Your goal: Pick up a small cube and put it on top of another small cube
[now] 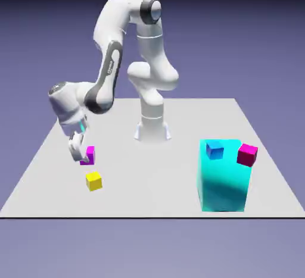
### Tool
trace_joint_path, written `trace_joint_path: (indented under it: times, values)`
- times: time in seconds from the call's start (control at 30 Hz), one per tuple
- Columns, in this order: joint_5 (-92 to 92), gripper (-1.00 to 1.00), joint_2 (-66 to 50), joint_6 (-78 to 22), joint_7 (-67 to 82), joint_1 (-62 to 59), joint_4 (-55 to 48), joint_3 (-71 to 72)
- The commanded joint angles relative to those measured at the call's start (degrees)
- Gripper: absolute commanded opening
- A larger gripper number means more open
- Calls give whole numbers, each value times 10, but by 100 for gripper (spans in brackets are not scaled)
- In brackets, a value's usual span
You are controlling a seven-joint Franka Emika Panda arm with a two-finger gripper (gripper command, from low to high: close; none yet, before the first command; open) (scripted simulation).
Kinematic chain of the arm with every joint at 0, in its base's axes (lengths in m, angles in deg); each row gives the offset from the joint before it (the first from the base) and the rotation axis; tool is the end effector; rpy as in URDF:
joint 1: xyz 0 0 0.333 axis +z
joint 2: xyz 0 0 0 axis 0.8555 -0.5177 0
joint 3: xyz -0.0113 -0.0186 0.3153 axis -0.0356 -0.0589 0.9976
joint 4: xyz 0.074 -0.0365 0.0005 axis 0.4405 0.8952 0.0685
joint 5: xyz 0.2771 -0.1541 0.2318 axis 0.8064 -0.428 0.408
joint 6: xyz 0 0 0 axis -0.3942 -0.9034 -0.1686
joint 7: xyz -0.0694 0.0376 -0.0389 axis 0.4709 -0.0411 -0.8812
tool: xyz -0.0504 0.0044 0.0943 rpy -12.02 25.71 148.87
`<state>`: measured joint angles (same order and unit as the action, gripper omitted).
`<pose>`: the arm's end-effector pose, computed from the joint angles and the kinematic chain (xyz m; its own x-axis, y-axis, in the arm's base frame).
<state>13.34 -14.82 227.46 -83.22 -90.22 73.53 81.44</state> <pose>0.3827 -0.2680 0.2123 -0.6697 -0.7190 -0.1860 -0.7426 0.6448 0.1812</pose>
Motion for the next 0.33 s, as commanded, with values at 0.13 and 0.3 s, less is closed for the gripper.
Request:
trace_joint_path:
  times: [0.13, 0.3]
  values:
    - [25, 100, -47, 52, 19, -2, 6, 14]
    - [-24, 100, 41, -46, -18, 2, -5, -12]
